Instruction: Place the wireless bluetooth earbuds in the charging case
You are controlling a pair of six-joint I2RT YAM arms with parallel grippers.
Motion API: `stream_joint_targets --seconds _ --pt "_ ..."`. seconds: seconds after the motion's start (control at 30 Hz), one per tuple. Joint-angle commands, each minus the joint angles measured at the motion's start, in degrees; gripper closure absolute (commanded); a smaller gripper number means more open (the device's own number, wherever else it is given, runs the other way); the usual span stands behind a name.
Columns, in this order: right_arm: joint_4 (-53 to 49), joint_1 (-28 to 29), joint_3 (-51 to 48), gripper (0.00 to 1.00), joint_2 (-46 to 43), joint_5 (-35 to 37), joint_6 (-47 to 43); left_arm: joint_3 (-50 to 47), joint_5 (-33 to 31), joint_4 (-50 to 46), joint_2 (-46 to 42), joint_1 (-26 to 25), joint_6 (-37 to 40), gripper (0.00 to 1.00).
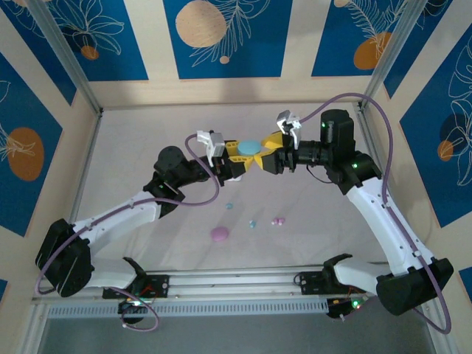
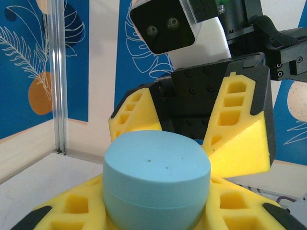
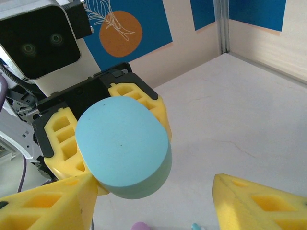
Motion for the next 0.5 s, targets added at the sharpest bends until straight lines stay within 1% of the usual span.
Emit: stream_joint_targets --seconds 0.0,0.07,0.2,0.27,0.33,0.43,0.47 --pt "1.02 -0.53 2.93 0.36 1.18 2.86 3.48 1.49 4.27 1.34 0.11 -0.95 -0.25 0.76" --pt "0.95 -1.49 3.72 0.36 1.83 2.42 6.08 1.57 4.34 0.82 -0.02 -0.95 -0.07 0.76" --pt "0.62 -3.24 5.49 0.36 3.48 -0.79 10.56 1.40 4.13 0.58 -0.12 -0.98 0.26 0.77" --pt "0.11 -3.66 6.18 0.36 4.25 -2.25 11.24 1.40 4.07 0.69 -0.12 -1.04 0.31 0.77" --pt "-1.04 -3.71 6.92 0.36 5.04 -1.38 11.82 1.49 4.09 0.81 -0.15 -1.07 0.28 0.77" --pt "-4.55 -3.80 9.16 0.36 6.75 2.83 14.05 1.41 4.23 0.89 -0.18 -1.02 0.29 0.77" --pt "-5.86 -4.06 10.40 0.36 7.44 2.83 14.77 1.29 4.07 0.89 -0.23 -1.03 0.29 0.77"
